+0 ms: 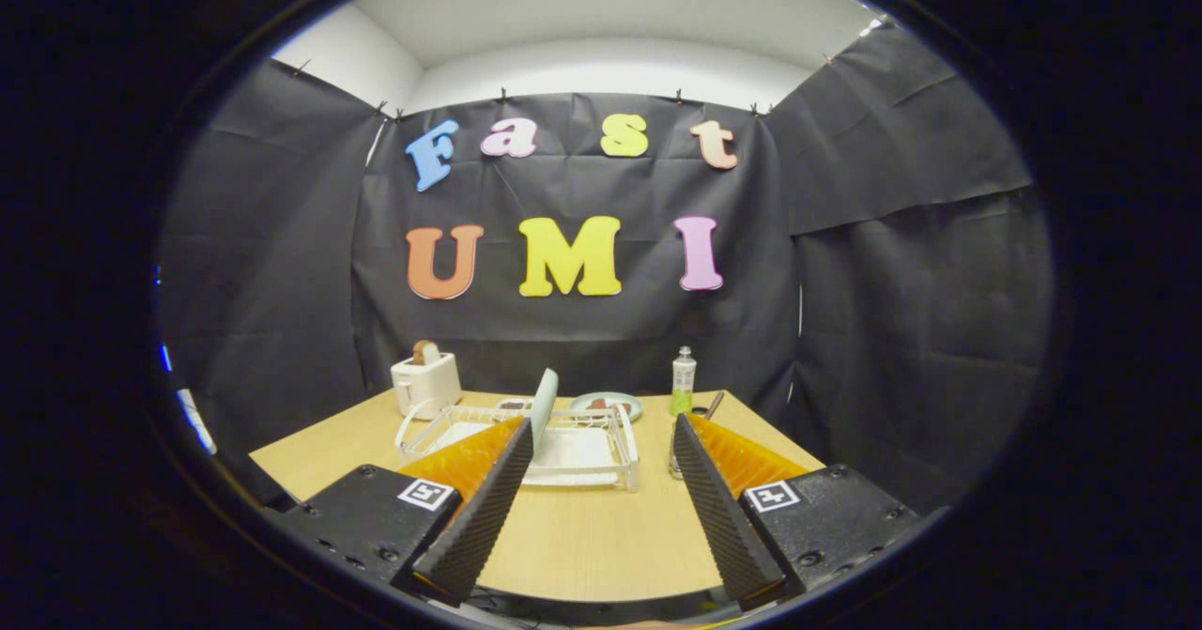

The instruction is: Take the plate from the dish rack, then take the spoon from the basket and place it into the plate.

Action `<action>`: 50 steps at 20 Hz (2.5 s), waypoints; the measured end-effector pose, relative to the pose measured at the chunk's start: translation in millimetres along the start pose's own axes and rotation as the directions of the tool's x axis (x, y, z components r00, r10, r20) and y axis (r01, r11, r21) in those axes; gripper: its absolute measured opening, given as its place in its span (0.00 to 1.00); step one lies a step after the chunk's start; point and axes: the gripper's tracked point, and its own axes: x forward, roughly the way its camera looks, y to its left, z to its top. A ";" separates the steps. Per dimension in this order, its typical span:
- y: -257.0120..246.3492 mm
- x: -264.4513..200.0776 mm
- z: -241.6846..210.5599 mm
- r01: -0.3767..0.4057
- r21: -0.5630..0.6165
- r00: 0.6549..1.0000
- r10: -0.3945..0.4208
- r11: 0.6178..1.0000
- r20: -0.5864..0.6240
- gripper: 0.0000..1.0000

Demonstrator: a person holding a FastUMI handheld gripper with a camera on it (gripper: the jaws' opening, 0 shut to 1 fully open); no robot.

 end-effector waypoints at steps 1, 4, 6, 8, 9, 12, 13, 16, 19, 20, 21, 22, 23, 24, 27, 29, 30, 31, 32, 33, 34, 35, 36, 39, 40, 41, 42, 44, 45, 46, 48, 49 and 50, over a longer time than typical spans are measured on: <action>0.8 1.9 -1.3 -0.007 -0.003 1.000 0.007 1.000 -0.008 0.97; 0.7 17.1 -4.8 -0.018 -0.011 0.999 0.018 1.000 -0.037 0.97; 5.2 34.8 -1.3 -0.028 -0.015 0.998 0.027 1.000 -0.061 0.97; 10.7 58.2 2.9 -0.039 -0.021 0.995 0.037 0.999 -0.096 0.97; 14.3 70.5 5.3 -0.047 -0.026 0.992 0.044 0.999 -0.118 0.97; 21.0 111.6 16.0 -0.063 -0.050 0.983 0.053 0.997 -0.177 0.97; 22.1 126.6 21.9 -0.059 -0.045 0.980 0.049 0.997 -0.192 0.97; 29.5 172.1 33.0 -0.054 0.003 0.962 0.053 0.999 -0.267 0.97; 37.8 220.1 47.4 -0.049 0.002 0.939 0.047 0.999 -0.342 0.96; 43.0 236.3 49.2 -0.048 -0.010 0.928 0.041 0.999 -0.370 0.95; 48.2 251.5 49.2 -0.051 -0.021 0.915 0.038 0.999 -0.403 0.95; 57.5 265.9 47.1 -0.062 -0.028 0.899 0.044 0.998 -0.437 0.95; 65.9 279.8 44.4 -0.076 -0.038 0.878 0.049 0.996 -0.476 0.95; 73.9 294.0 41.0 -0.079 -0.040 0.861 0.048 0.996 -0.506 0.94; 84.9 330.7 24.5 -0.061 -0.091 0.794 -0.007 0.994 -0.608 0.95; 89.4 348.7 10.7 -0.026 -0.091 0.740 -0.042 0.996 -0.671 0.95; 94.4 354.7 4.0 -0.026 -0.067 0.707 -0.029 0.997 -0.707 0.95; 97.6 361.2 -0.2 -0.024 -0.048 0.681 -0.019 0.999 -0.732 0.95; 98.6 367.9 -3.9 -0.017 -0.043 0.652 -0.022 0.999 -0.758 0.95; 98.4 373.6 -5.1 -0.008 -0.052 0.625 -0.036 0.999 -0.780 0.95; 98.0 378.6 -6.5 0.001 -0.062 0.597 -0.051 0.998 -0.800 0.93; 97.8 380.9 -9.3 0.006 -0.079 0.568 -0.069 0.997 -0.820 0.92; 99.0 381.9 -9.6 0.001 -0.094 0.537 -0.079 0.996 -0.840 0.88; 100.4 389.2 -6.0 0.004 -0.177 0.489 -0.156 0.984 -0.858 0.79; 99.5 388.5 -6.9 0.018 -0.221 0.477 -0.203 0.975 -0.855 0.73; 102.8 389.2 -7.6 0.023 -0.249 0.470 -0.230 0.968 -0.852 0.68; 106.6 389.2 -8.4 0.016 -0.278 0.464 -0.254 0.960 -0.849 0.63; 100.2 392.6 -5.8 0.027 -0.376 0.471 -0.343 0.926 -0.813 0.54; 95.9 394.2 -4.0 0.052 -0.419 0.475 -0.392 0.906 -0.788 0.51; 94.1 392.7 -4.6 0.077 -0.448 0.469 -0.428 0.891 -0.772 0.49; 96.6 389.1 -7.1 0.094 -0.493 0.464 -0.476 0.865 -0.747 0.39; 92.3 388.0 -4.5 0.106 -0.544 0.471 -0.523 0.833 -0.710 0.36; 92.0 388.9 0.3 0.121 -0.585 0.488 -0.561 0.802 -0.668 0.29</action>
